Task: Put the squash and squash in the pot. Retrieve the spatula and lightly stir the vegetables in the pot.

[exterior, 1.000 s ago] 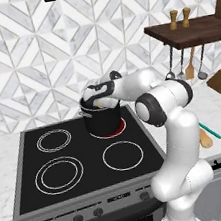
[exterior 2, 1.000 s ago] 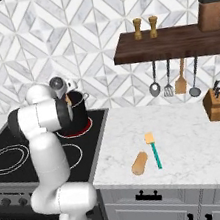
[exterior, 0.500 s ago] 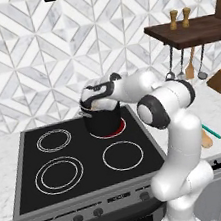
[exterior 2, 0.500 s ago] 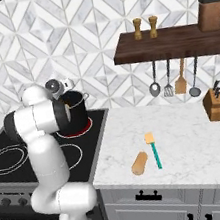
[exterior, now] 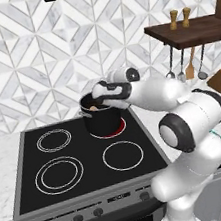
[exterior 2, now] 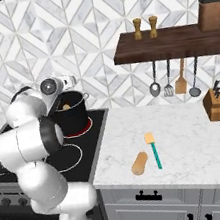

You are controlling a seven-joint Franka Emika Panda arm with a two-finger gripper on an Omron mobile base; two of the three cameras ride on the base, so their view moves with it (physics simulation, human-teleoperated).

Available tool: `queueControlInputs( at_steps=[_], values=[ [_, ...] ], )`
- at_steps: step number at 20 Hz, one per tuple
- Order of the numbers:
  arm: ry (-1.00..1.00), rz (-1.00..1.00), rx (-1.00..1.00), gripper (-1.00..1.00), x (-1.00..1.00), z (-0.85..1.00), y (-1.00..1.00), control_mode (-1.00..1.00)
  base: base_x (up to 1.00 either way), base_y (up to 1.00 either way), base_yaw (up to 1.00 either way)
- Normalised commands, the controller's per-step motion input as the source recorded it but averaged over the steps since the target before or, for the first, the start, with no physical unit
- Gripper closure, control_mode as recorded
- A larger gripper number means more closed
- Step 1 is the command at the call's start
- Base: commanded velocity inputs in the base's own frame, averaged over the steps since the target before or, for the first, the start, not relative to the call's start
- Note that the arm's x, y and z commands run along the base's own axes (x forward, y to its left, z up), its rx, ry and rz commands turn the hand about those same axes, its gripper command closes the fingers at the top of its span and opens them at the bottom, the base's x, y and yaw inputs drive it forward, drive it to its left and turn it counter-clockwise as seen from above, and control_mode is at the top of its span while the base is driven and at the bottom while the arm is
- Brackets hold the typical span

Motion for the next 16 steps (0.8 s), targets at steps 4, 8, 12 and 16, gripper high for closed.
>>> queueControlInputs(
  at_steps=[4,8,12,16],
  values=[
    [0.48,-0.32,0.03,-1.00,-0.78,0.70,-1.00,-1.00,0.00,0.00,0.00],
    [0.48,-0.35,0.01,-1.00,-0.84,0.65,-0.96,-1.00,0.00,0.00,0.00],
    [0.46,-0.32,0.00,-1.00,-1.00,0.17,-0.78,-1.00,0.00,0.00,0.00],
    [0.43,-0.27,0.00,-1.00,-1.00,-0.09,-0.67,-1.00,0.00,0.00,0.00]
  ],
)
